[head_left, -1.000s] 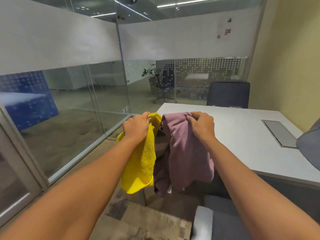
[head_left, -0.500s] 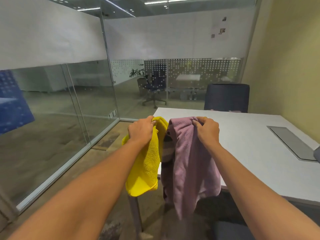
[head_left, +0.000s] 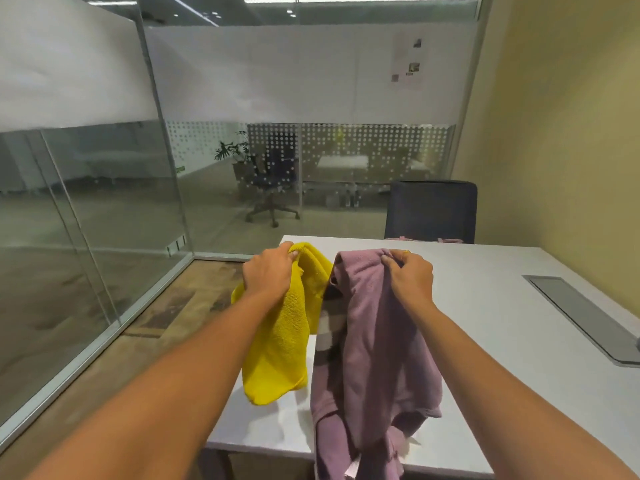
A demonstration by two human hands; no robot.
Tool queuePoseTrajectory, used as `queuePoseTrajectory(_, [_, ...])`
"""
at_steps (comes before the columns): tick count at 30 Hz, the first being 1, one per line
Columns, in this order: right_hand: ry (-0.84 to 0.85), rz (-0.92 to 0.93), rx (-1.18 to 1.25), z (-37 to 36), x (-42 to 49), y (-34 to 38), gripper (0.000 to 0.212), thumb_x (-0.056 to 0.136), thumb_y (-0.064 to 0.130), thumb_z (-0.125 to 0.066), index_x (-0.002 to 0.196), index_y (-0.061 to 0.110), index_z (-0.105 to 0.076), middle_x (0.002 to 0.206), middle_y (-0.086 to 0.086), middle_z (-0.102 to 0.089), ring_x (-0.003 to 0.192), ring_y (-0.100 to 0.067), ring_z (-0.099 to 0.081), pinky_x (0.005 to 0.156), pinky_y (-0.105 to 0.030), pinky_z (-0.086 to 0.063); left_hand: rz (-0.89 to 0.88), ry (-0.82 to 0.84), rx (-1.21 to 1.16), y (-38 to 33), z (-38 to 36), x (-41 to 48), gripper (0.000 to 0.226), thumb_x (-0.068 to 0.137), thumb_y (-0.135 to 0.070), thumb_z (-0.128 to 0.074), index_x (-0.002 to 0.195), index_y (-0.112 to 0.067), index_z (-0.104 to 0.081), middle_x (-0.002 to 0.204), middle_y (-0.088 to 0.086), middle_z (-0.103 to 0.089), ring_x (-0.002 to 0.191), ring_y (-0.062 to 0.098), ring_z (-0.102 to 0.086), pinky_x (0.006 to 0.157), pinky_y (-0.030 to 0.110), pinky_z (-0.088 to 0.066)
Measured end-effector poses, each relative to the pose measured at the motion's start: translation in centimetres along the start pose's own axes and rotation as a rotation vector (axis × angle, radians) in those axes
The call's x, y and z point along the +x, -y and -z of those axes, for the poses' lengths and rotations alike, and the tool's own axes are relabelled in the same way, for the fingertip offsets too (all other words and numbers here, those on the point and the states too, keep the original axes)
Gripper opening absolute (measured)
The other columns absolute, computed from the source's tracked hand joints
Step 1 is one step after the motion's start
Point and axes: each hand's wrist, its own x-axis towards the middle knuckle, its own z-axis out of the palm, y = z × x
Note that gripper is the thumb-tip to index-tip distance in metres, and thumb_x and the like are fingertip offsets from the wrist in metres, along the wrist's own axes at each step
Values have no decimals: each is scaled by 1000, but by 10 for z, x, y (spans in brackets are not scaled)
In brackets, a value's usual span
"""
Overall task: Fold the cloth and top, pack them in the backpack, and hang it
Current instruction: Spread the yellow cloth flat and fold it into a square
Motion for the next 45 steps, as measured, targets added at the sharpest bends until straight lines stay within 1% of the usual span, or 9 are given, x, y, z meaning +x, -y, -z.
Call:
queuePoseTrajectory(10, [-210, 79, 28, -50, 132, -8, 28, 94, 21, -53, 117, 11, -64, 115, -12, -65, 105, -26, -59, 95, -38, -46, -34, -19, -97, 6, -78, 141, 38, 100, -41, -27, 130, -29, -46, 122, 9, -61, 109, 34, -57, 85, 41, -44])
queuePoseTrajectory(14, [-218, 125, -29, -65, 155, -21, 26, 93, 20, -56, 115, 10, -66, 111, -12, -67, 102, -25, -60, 90, -32, -47, -52, -43, -161, 2, -104, 170, 37, 100, -39, -29, 132, -29, -45, 124, 8, -60, 110, 33, -57, 86, 42, -46])
queuePoseTrajectory(20, [323, -206, -397, -87, 154, -76, 28, 86, 38, -62, 108, 21, -68, 114, -1, -65, 101, -20, -60, 88, -30, -47, -111, 377, -123, 9, -179, 164, 48, 99, -41, -33, 144, -24, -29, 153, 3, -26, 139, 26, -26, 107, 49, -28])
queuePoseTrajectory(29, [591, -197, -543, -127, 164, -141, 34, 89, 32, -58, 118, 17, -61, 124, -4, -60, 109, -23, -57, 93, -33, -47, -14, 676, -8, 32, -245, 128, 61, 94, -51, -38, 147, -27, -20, 157, 2, -9, 144, 26, -13, 111, 54, -22])
queuePoseTrajectory(33, [770, -107, -713, -147, 157, -164, 67, 86, 46, -58, 144, 29, -29, 150, -12, -26, 135, -32, -31, 111, -43, -29, 48, 745, 17, 43, -266, 121, 67, 91, -52, -45, 147, -30, -17, 157, 3, -7, 144, 31, -9, 108, 58, -25])
queuePoseTrajectory(36, [835, -140, -685, -159, 152, -180, 85, 81, 51, -62, 148, 37, -9, 157, -12, 6, 142, -35, -15, 114, -47, -23, 102, 803, 9, 50, -283, 117, 77, 88, -51, -52, 148, -32, -9, 157, 4, -2, 144, 35, -5, 109, 59, -25])
queuePoseTrajectory(38, [858, -145, -689, -164, 152, -188, 88, 81, 51, -62, 147, 39, -5, 156, -11, 13, 142, -36, -12, 115, -46, -21, 104, 830, 3, 54, -295, 118, 84, 85, -48, -58, 148, -32, -6, 157, 8, 0, 143, 38, -5, 112, 56, -23])
queuePoseTrajectory(42, [905, -119, -778, -171, 160, -201, 87, 79, 58, -60, 147, 39, -9, 157, -9, 10, 141, -35, -17, 113, -48, -25, 45, 844, 29, 61, -315, 123, 85, 86, -36, -62, 149, -28, -5, 158, 8, -2, 142, 37, -12, 113, 45, -26])
queuePoseTrajectory(45, [775, -50, -847, -175, 176, -195, 78, 76, 68, -54, 141, 31, -33, 148, -8, -22, 133, -30, -29, 102, -45, -38, -13, 861, 40, 67, -326, 128, 81, 90, -29, -58, 149, -27, -3, 158, 6, 1, 144, 33, -10, 115, 42, -23])
